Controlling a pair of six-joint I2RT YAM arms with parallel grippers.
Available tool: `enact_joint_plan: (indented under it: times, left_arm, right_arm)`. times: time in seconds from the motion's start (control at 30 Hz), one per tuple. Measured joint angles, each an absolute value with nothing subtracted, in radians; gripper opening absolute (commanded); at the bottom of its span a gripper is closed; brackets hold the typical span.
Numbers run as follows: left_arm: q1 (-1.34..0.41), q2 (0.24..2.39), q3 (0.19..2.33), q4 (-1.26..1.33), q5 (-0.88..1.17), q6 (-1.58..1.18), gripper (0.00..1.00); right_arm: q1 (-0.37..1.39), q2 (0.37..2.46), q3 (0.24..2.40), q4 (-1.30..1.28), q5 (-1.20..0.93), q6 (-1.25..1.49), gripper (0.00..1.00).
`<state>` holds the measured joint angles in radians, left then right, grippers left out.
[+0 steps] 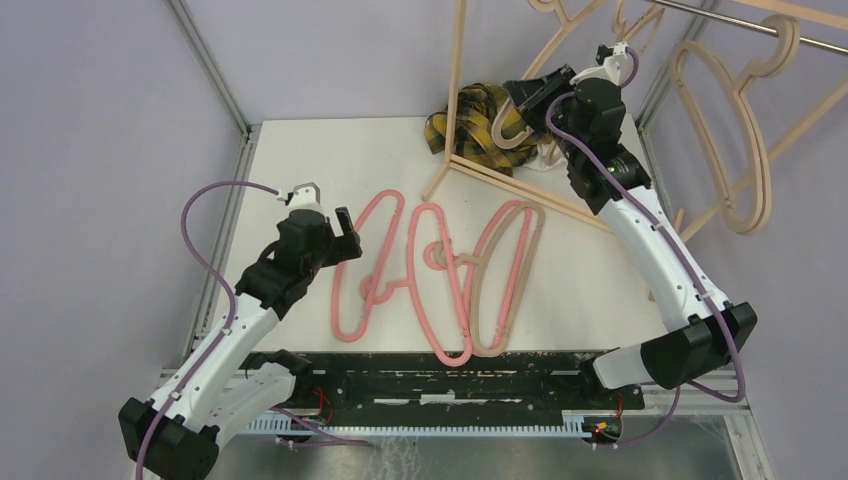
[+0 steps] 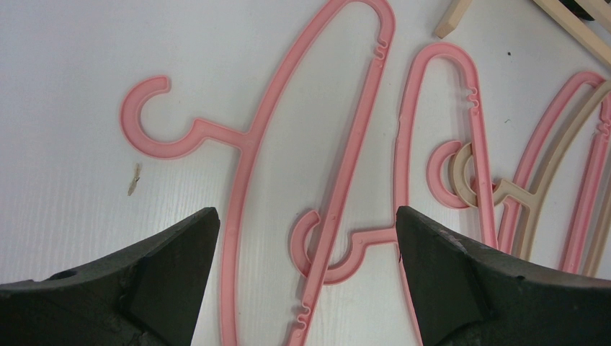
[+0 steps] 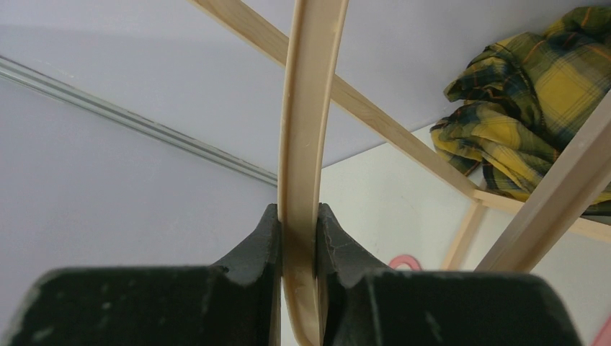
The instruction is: Organize the hangers
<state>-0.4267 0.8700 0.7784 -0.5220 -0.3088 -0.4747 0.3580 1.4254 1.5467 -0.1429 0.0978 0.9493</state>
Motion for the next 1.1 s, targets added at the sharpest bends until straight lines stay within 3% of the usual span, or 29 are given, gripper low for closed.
enact_joint_plan:
  times: [1.1]
  left_arm:
    - [-0.427, 0.871, 0.755, -0.515, -0.304, -0.475, 0.99]
  right_arm:
    - [0.236, 1.136, 1.335, -0.286, 0.406, 1.0, 0.04]
